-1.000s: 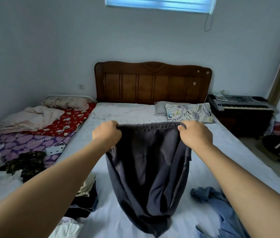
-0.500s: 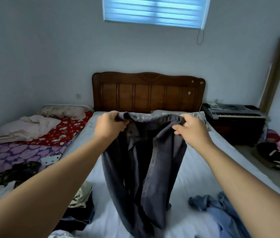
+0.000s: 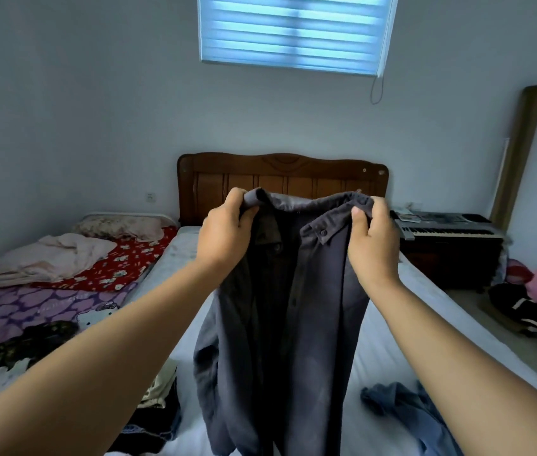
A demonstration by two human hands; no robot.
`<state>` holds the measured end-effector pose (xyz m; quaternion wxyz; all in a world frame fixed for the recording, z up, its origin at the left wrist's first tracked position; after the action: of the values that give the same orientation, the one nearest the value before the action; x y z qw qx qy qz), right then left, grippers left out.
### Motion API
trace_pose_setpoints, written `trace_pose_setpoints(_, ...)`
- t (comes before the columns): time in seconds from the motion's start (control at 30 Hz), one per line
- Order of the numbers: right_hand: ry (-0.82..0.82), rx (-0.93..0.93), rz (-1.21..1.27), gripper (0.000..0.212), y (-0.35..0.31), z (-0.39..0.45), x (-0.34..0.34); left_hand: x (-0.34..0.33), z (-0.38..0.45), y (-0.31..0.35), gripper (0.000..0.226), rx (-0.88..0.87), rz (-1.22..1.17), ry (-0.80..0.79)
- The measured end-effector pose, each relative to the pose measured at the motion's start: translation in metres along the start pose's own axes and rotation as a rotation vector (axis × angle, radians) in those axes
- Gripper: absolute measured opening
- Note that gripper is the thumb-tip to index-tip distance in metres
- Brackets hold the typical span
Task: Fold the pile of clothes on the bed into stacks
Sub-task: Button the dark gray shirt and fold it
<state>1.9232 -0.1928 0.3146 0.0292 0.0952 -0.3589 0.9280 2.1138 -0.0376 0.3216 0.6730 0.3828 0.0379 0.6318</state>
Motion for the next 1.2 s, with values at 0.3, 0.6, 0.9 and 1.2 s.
trace_pose_setpoints(0.3, 0.279, 0.35, -0.098, 0.027, -0.052, 0.015, 0.055, 0.058, 0.013, 0.053, 0.06, -0.22, 0.277, 0.169)
trace_pose_setpoints(0.6, -0.294, 0.099, -0.287, 0.041, 0.052, 0.023, -0.03, -0.035, 0.012, -0.037, 0.053, -0.003, 0.381, -0.23)
trace_pose_setpoints(0.9, -0.885, -0.369, -0.462, 0.024, 0.285, -0.117, -0.127, -0.216, -0.105, -0.221, 0.044, 0.308, 0.529, -0.877)
trace_pose_setpoints(1.2, -0.944, -0.413, -0.532, 0.041, 0.456, -0.169, -0.229, -0.345, -0.151, -0.372, 0.023, 0.46, 0.719, -0.961)
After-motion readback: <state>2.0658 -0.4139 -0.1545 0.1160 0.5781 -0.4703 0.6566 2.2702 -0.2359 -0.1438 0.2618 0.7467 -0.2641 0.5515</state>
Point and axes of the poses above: each hand's wrist, its own z-axis towards the middle knuckle, its own x-axis out of the back of the hand, y = z × x, the point moved 9 cm from there along z, towards the middle knuckle, and after that the axes turned 2 degrees about z, right-handed, at the moved point
